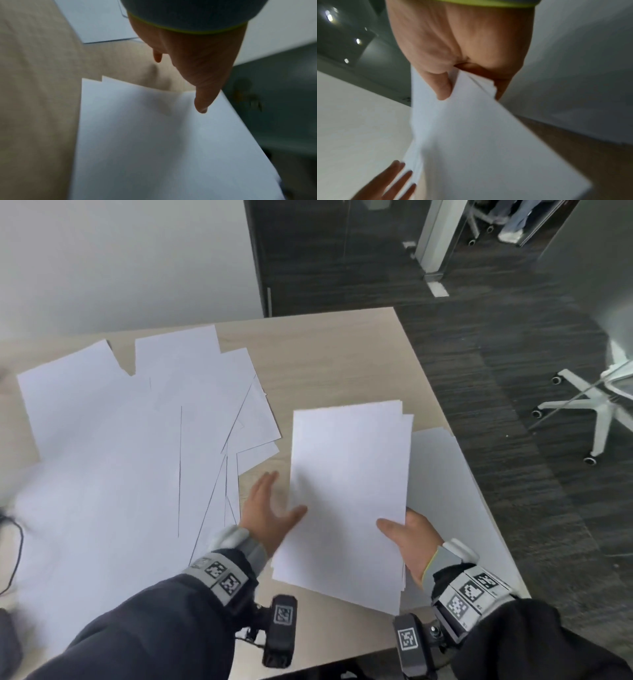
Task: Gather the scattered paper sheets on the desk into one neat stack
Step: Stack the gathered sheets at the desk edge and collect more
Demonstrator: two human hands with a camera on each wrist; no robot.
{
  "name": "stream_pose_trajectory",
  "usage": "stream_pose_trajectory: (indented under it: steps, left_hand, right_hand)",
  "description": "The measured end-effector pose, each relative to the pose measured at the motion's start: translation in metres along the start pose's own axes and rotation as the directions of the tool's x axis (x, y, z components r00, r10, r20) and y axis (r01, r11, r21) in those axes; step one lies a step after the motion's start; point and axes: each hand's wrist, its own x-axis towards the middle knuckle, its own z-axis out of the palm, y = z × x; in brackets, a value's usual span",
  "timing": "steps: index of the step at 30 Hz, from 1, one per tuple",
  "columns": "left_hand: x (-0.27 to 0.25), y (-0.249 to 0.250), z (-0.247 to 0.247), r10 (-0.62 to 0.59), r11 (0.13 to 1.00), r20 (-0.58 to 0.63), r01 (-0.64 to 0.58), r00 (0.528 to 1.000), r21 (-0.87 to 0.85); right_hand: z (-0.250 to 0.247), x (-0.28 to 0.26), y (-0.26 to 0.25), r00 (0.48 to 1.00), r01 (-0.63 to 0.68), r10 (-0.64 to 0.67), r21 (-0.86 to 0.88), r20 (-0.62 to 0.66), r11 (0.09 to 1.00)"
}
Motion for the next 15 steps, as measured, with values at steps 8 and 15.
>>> stream_pose_trajectory:
  steps: [8,15]
  left_hand:
    - [0.012,0.070,-0.034,0.051,0.827,0.032,-0.024,0.998,-0.561]
    - [-0.005,0.082,-0.052,0.207,0.739,-0.139,-0.248,0.969,-0.627]
  right_hand:
    - [-0.024,-0.010,-0.031,0.990,0.138,-0.142,0.146,0.013,0.980]
    - [-0.020,-0.011,-0.050,0.924,0.377,-0.375,0.008,-0.075,0.926]
